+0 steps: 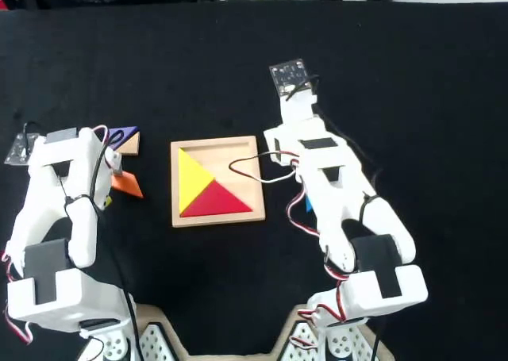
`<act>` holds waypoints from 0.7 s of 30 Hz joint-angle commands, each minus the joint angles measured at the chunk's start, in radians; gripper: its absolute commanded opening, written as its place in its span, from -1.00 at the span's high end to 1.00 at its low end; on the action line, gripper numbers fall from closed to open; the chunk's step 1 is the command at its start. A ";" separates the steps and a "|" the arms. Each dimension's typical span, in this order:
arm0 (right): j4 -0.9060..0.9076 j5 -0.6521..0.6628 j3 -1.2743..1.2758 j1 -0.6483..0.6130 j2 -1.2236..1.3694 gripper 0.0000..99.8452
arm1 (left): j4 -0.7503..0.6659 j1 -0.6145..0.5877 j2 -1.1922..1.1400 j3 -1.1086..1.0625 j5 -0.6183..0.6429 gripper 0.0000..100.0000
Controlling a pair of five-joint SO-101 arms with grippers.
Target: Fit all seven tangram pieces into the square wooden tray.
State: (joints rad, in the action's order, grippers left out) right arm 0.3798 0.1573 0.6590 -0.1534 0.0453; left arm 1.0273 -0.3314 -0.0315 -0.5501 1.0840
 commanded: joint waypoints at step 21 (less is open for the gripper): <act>-0.003 0.008 -0.062 -0.014 -0.002 0.98 | -0.173 0.064 -0.043 0.015 -0.041 0.55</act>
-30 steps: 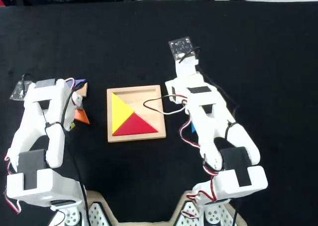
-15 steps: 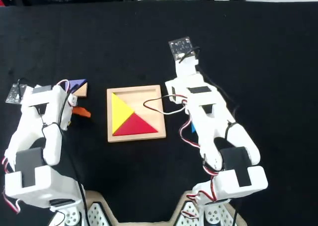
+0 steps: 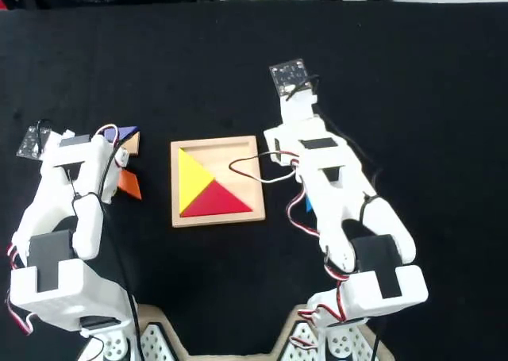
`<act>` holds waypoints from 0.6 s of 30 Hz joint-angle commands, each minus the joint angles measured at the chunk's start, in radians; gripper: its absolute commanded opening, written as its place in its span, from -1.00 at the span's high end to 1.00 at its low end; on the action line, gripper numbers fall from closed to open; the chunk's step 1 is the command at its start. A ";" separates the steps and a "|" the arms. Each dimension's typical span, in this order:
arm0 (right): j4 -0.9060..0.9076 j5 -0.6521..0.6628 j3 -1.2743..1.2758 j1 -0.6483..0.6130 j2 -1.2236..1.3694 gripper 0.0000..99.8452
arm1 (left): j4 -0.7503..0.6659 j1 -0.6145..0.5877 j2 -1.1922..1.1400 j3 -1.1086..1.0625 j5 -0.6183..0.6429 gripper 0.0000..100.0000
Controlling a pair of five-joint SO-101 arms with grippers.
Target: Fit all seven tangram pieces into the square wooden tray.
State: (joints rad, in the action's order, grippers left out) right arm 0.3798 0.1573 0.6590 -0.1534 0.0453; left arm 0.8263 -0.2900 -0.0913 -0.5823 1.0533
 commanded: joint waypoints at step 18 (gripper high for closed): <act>-0.003 0.009 -0.062 -0.014 -0.002 0.98 | -0.038 -0.001 0.226 -0.156 -0.017 0.55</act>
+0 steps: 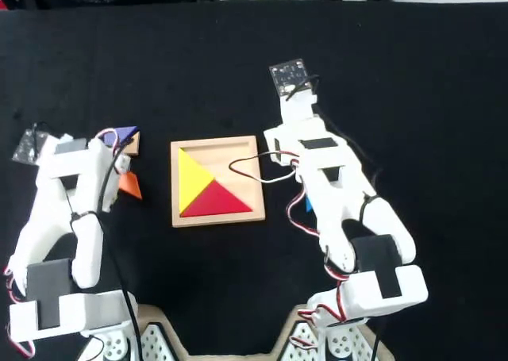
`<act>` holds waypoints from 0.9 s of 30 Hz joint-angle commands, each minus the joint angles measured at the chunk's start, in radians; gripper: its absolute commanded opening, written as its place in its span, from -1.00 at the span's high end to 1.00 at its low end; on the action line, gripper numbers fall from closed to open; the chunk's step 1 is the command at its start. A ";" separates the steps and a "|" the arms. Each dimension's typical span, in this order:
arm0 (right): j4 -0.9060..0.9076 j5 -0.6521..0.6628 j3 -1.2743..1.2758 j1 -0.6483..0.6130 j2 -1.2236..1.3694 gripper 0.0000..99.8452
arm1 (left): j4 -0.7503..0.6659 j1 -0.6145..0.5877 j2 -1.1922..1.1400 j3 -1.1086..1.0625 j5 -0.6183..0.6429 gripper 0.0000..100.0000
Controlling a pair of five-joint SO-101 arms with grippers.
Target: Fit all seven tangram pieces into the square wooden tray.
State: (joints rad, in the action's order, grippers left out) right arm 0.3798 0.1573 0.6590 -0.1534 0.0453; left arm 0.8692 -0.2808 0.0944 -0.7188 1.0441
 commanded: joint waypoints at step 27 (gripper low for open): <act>-0.002 0.009 -0.062 -0.014 -0.002 0.98 | 0.172 -0.015 0.055 0.156 -0.044 0.55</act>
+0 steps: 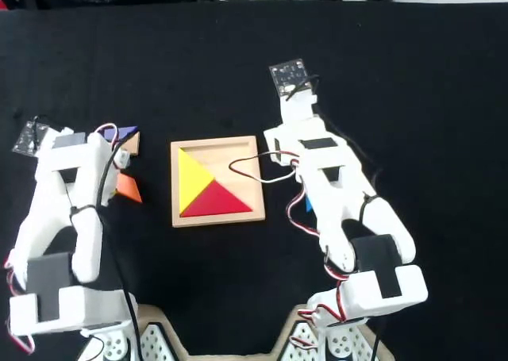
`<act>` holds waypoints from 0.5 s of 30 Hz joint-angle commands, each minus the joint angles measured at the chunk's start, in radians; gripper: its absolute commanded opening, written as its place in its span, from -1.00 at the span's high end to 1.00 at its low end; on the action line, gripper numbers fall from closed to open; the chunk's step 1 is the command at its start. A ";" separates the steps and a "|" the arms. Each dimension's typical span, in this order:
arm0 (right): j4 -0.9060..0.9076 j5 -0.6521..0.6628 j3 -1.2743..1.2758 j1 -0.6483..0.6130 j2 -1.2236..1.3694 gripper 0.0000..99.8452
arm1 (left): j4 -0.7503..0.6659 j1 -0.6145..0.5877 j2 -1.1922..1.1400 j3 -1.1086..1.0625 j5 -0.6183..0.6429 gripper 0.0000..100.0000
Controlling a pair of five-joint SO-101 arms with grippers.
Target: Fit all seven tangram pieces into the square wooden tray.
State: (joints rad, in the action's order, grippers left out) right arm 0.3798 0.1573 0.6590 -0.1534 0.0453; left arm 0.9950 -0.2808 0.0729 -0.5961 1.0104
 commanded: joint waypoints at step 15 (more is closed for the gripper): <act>-0.002 0.009 -0.062 -0.014 -0.002 0.98 | -0.061 -0.084 0.023 -0.082 -0.109 0.55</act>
State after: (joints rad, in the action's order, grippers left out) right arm 0.3798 0.1573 0.6590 -0.1534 0.0453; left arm 0.9521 -0.3590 0.1036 -0.7096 0.9106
